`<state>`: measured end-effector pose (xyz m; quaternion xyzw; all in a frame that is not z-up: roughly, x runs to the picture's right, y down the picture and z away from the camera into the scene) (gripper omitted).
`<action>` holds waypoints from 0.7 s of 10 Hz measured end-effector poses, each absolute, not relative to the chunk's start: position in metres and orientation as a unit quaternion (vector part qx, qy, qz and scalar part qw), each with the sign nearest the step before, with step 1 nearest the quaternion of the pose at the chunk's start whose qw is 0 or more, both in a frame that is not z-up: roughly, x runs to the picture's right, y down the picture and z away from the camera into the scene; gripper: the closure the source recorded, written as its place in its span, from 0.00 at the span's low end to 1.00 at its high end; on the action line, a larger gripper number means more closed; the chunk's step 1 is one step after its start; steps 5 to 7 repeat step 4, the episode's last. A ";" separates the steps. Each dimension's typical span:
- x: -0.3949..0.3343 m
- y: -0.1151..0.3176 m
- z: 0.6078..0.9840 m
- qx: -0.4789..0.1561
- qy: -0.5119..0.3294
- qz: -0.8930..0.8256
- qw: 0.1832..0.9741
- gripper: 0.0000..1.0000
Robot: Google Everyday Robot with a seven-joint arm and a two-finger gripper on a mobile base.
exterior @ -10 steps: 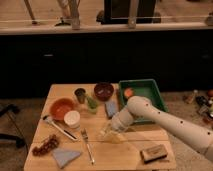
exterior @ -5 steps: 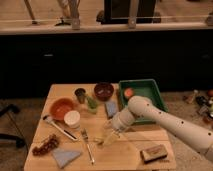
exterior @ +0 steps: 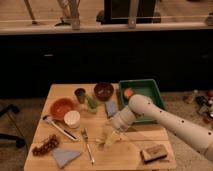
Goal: Place banana in table surface
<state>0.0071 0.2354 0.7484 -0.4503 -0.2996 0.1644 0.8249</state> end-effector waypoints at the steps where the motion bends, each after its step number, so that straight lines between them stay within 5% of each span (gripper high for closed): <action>1: 0.006 0.234 0.748 -0.456 -0.300 0.163 0.822 0.20; 7: 0.007 0.229 0.746 -0.465 -0.303 0.161 0.816 0.20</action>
